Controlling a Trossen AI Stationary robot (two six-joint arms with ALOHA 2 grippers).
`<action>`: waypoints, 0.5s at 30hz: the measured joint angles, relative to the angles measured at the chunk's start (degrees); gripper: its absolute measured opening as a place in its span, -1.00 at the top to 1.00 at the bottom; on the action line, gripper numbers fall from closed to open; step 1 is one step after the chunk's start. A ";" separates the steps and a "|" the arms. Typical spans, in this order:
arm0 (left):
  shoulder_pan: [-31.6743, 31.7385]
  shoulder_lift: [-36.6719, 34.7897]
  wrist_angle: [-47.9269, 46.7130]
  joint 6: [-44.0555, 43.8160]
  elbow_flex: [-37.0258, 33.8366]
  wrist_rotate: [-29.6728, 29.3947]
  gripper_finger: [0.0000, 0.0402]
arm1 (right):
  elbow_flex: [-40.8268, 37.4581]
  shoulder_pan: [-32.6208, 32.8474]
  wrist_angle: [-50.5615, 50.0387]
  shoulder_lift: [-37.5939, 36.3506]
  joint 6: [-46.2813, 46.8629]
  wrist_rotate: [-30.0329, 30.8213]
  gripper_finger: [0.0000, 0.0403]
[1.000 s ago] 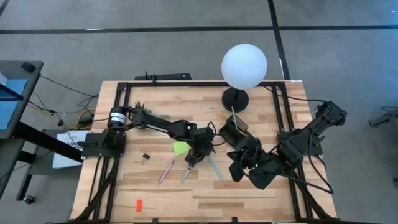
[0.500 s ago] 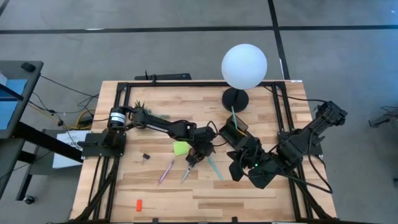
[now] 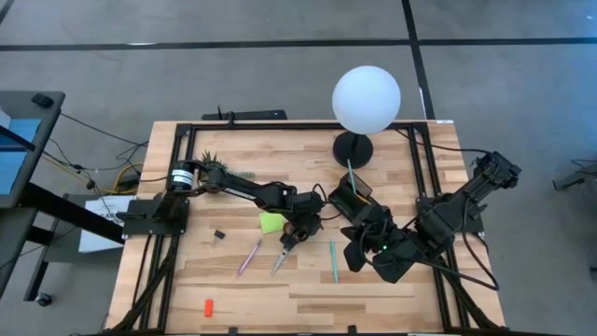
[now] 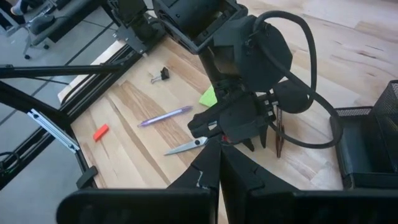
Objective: Pick and place office supplies into organizer
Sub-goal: Put the black pen into the black desk organizer
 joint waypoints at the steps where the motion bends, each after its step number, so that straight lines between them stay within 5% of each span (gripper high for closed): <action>1: 0.00 0.03 0.02 -0.47 0.09 0.04 0.56 | 0.02 0.00 -0.01 0.00 -0.01 0.02 1.00; 15: -0.09 -3.99 1.77 -8.83 0.16 -1.32 0.56 | 0.01 0.04 -0.42 0.00 0.00 -0.20 1.00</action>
